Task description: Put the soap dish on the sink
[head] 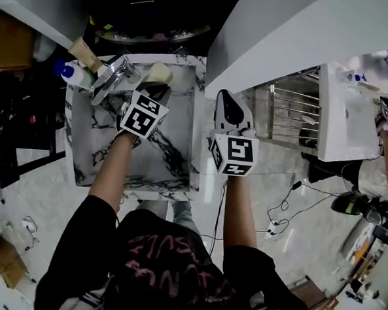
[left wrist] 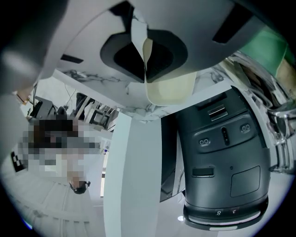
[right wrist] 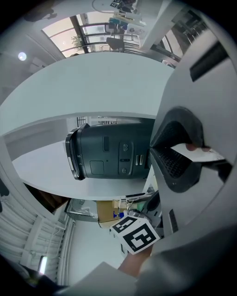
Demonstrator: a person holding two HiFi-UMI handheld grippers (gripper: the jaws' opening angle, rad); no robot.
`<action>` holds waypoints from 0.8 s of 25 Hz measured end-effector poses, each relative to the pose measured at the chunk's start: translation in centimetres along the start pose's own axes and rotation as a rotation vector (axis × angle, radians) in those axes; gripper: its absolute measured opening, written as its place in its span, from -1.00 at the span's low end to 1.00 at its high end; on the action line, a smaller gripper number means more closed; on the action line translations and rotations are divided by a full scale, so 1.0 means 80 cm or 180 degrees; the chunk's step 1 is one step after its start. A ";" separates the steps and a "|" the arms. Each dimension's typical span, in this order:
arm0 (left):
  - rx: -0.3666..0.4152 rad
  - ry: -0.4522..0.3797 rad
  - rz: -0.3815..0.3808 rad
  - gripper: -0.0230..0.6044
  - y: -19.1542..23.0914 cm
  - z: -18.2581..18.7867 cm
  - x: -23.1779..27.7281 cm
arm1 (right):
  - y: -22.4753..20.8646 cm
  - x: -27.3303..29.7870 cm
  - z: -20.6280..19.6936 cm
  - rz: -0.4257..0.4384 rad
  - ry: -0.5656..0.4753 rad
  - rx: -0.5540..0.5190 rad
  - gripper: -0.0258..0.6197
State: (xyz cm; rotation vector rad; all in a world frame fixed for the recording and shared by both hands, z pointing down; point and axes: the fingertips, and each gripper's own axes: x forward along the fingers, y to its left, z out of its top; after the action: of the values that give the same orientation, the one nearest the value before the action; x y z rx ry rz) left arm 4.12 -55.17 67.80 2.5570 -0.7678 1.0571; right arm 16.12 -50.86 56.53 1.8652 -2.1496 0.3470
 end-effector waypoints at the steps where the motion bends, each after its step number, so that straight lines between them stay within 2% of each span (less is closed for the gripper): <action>1: 0.0030 0.0017 0.0000 -0.83 -0.001 0.000 0.003 | -0.001 0.000 -0.001 -0.0004 0.0008 0.0000 -0.88; 6: 0.0044 0.0051 -0.0012 -0.81 -0.004 0.001 0.010 | -0.014 -0.002 -0.009 -0.0049 0.0043 0.0027 -0.88; 10: 0.0165 0.0148 0.0036 -0.79 -0.006 -0.003 0.014 | -0.018 -0.005 -0.013 -0.0070 0.0067 0.0006 -0.88; 20: 0.0193 0.0041 0.0085 -0.68 -0.011 0.016 0.000 | -0.017 -0.019 -0.010 -0.0053 0.0082 -0.0032 -0.88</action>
State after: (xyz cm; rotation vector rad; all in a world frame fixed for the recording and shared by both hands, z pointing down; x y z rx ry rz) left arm 5.36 -55.00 66.89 2.5944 -0.7804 1.1207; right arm 17.68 -49.36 56.72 1.8618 -2.1141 0.3539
